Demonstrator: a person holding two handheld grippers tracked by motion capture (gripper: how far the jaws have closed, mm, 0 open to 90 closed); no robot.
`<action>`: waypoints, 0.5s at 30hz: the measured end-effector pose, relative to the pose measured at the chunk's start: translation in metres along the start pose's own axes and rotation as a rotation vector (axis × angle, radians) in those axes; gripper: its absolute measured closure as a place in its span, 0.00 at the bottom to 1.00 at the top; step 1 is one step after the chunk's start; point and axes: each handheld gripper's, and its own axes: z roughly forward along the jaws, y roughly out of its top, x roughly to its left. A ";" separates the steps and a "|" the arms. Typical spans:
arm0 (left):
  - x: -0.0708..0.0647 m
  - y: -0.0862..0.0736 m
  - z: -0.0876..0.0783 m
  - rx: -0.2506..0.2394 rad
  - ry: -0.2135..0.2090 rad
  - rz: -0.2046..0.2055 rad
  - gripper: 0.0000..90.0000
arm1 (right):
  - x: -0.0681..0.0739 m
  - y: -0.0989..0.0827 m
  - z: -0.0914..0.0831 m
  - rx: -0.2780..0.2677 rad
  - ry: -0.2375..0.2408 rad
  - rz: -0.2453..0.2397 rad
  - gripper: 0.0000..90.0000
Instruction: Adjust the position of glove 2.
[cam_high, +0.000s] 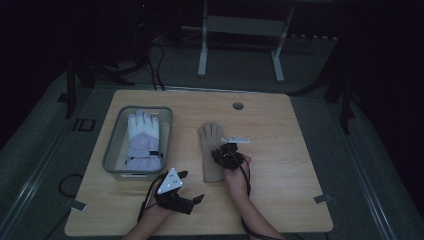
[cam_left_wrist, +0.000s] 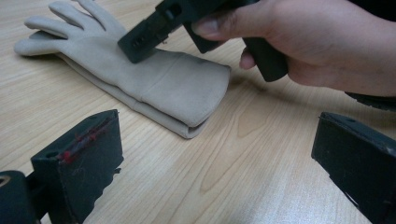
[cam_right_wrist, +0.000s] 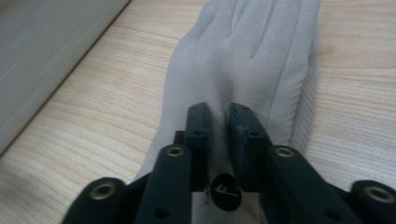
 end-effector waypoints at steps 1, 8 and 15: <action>0.000 0.000 0.000 0.004 0.005 -0.003 0.02 | 0.000 0.001 -0.002 0.001 0.005 -0.002 0.80; 0.000 0.004 0.002 0.029 0.056 -0.003 0.02 | -0.005 0.013 -0.024 -0.039 0.050 -0.072 0.58; 0.003 0.011 0.013 0.104 0.022 -0.037 0.04 | -0.023 0.027 -0.028 -0.033 0.062 -0.126 0.52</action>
